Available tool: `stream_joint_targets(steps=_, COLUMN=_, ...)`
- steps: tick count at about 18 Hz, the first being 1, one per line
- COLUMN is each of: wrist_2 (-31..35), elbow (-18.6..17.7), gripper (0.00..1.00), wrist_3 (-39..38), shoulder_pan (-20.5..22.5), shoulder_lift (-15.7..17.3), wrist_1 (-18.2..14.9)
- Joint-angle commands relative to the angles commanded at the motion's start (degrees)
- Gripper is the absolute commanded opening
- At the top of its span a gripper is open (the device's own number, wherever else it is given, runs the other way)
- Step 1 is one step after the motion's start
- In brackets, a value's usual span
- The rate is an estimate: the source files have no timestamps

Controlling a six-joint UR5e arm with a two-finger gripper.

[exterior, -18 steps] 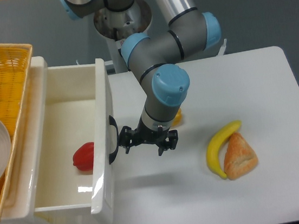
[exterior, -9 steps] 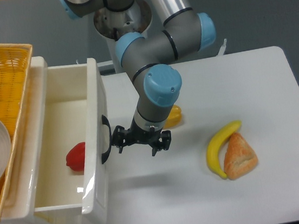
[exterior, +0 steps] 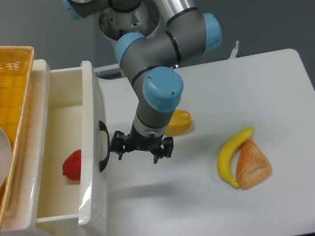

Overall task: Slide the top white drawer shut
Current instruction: 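Push the drawer front with the gripper, sliding the drawer shut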

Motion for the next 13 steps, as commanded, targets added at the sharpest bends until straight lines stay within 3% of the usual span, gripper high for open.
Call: stream_joint_targets(steps=13, wrist_2=0.44, elbow=0.0, gripper=1.0, wrist_3=-0.09, shoulder_pan=-2.72, shoulder_lift=0.0, wrist_1=0.0)
